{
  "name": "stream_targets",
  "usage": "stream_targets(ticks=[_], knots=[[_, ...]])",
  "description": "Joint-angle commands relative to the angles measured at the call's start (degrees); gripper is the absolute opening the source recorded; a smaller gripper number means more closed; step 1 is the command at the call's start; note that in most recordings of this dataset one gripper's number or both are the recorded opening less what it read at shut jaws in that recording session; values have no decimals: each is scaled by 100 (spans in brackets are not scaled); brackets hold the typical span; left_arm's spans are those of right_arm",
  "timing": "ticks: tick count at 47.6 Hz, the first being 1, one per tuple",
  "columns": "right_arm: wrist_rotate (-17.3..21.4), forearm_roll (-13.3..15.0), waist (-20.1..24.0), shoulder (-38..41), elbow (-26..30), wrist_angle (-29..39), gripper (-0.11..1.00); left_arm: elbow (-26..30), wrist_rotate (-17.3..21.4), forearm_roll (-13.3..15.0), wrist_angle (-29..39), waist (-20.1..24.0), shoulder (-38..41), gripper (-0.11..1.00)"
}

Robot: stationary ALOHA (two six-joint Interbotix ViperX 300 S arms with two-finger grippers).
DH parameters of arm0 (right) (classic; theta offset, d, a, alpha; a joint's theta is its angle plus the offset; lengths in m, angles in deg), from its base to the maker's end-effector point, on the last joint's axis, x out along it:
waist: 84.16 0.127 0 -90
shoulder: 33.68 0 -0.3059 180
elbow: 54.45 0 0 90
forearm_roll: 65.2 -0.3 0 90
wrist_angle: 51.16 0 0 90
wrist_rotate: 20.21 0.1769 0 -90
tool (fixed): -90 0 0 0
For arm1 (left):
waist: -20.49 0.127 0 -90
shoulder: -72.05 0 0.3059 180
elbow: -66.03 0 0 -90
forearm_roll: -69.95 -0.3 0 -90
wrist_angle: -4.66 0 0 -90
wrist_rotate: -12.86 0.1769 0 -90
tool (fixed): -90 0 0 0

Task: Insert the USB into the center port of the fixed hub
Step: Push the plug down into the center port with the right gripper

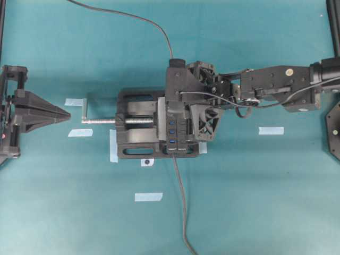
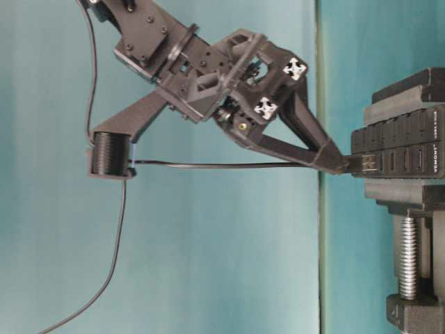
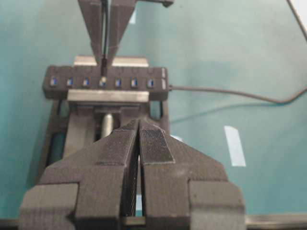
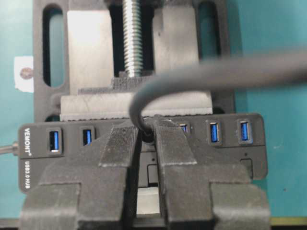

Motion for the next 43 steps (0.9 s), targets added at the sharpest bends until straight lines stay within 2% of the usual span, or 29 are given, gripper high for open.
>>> stream_targets(ticks=[1, 26, 43], knots=[[44, -9, 18, -70, 53, -44, 7, 149, -18, -9, -35, 9, 35, 0], [44, -9, 9, -9, 53, -53, 7, 149, -18, -9, -35, 9, 35, 0], [18, 105, -26, -35, 62, 272, 7, 149, -18, -9, -35, 9, 44, 0]])
